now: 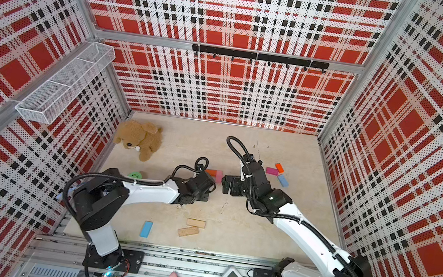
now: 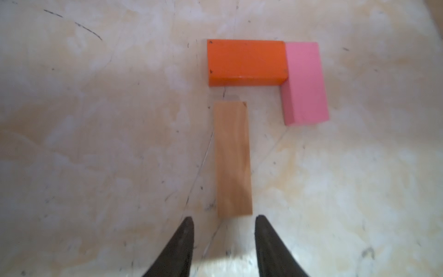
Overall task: Assemble the letter p with building blocks
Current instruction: Place the building block at the center of the board, then assemble the building block at the center of the board.
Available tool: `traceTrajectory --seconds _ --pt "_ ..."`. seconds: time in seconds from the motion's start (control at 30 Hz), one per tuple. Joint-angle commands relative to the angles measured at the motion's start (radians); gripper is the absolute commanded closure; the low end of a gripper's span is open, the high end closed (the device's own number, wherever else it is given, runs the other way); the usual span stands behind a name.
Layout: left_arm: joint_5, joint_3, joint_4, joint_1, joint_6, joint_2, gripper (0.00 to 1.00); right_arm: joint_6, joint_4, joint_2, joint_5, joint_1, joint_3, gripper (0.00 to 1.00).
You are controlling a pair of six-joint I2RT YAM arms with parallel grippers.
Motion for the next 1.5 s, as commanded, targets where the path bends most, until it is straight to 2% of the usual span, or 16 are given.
traceTrajectory --seconds 0.0,0.1,0.23,0.33,0.43,0.6,0.83,1.0,1.47 --pt "0.016 -0.124 0.084 -0.017 -0.017 -0.152 0.56 -0.01 0.045 0.0 -0.002 0.004 0.023 0.05" --pt "0.065 -0.247 0.138 0.002 -0.018 -0.273 0.58 -0.009 0.074 0.046 -0.025 0.004 0.017 0.16" --pt "0.154 -0.354 0.17 0.071 0.01 -0.391 0.67 -0.003 0.109 0.167 -0.079 0.004 0.031 0.48" --pt "0.233 -0.39 0.209 0.129 0.024 -0.42 0.73 0.007 0.13 0.282 -0.129 0.005 0.055 0.67" --pt "0.308 -0.375 0.236 0.172 0.036 -0.378 0.75 0.017 0.142 0.39 -0.179 0.005 0.089 0.78" --pt "0.428 -0.327 0.349 0.231 0.027 -0.211 0.81 0.021 0.183 0.49 -0.227 0.005 0.111 0.8" --pt "0.504 -0.245 0.448 0.276 0.005 -0.022 0.87 0.026 0.229 0.598 -0.29 0.007 0.146 0.82" --pt "0.536 -0.229 0.482 0.304 -0.007 0.038 0.88 0.024 0.232 0.663 -0.29 0.016 0.182 0.84" --pt "0.608 -0.248 0.582 0.355 -0.031 0.099 0.89 0.014 0.232 0.754 -0.307 0.021 0.246 0.88"
